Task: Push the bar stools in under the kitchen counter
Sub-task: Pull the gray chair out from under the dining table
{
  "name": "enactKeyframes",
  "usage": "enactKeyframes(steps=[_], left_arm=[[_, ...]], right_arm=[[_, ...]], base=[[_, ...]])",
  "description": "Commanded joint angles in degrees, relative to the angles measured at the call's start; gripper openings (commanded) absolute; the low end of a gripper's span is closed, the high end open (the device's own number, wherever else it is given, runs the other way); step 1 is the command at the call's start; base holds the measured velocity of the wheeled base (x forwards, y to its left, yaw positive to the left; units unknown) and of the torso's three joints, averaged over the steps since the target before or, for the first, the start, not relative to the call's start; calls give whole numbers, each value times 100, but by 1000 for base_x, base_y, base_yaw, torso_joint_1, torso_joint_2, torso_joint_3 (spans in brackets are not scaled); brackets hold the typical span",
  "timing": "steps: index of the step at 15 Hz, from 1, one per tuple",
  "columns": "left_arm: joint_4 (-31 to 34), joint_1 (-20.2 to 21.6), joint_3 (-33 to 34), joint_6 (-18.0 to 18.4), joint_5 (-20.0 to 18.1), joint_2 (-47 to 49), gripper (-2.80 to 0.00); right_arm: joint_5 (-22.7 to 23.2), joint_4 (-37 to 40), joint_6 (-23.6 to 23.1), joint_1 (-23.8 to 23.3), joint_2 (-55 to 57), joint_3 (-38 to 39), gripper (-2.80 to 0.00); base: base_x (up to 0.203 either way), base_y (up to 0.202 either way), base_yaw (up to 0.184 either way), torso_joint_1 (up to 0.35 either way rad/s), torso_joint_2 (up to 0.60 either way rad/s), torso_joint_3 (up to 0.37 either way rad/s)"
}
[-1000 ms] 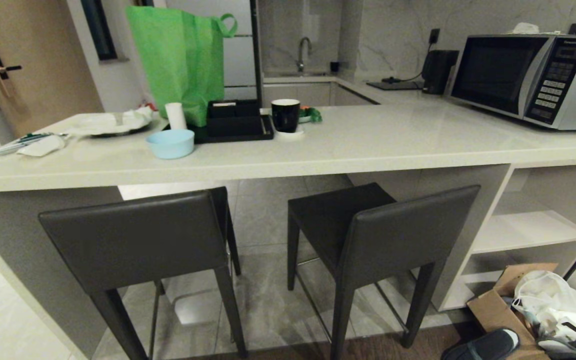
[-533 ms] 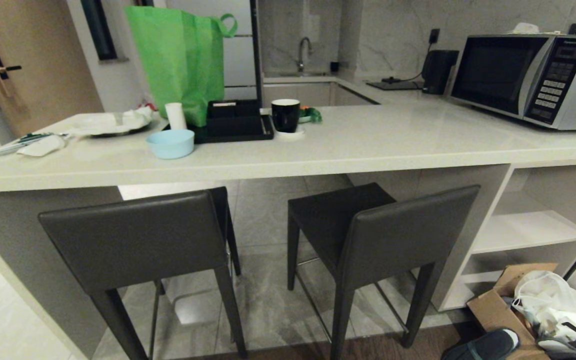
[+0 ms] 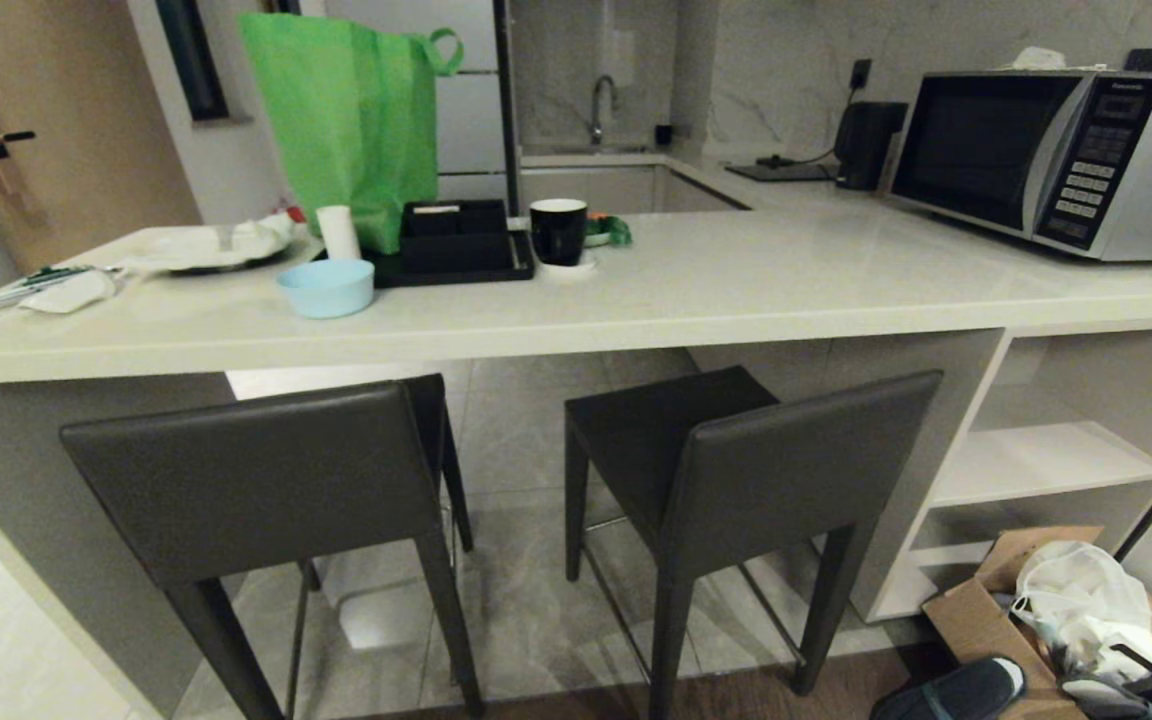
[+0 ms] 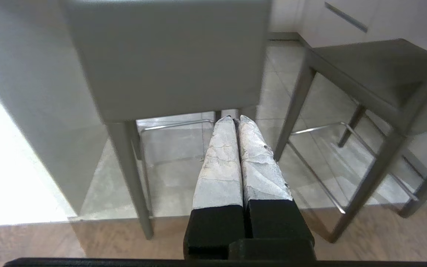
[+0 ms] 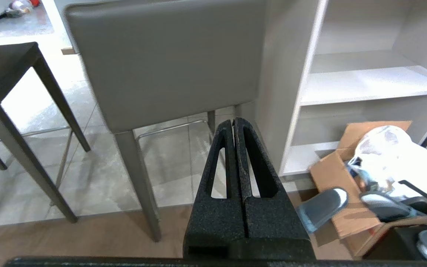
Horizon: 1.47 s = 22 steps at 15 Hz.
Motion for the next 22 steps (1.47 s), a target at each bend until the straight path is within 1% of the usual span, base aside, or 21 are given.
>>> enactKeyframes(steps=[1,19,22], left_arm=[[0,2,26,-4,-4,-9,-280],[0,2,26,-4,-6,-9,-280],[0,2,26,-4,-2,-9,-280]], right_arm=[[-2,2,1,5,2,1,-280],[-2,2,1,5,2,1,-280],[-2,10,1,5,2,1,-280]], base=[[0,-186,-3,2,-5,9],[0,-195,1,3,3,3],[0,-128,3,2,2,2]])
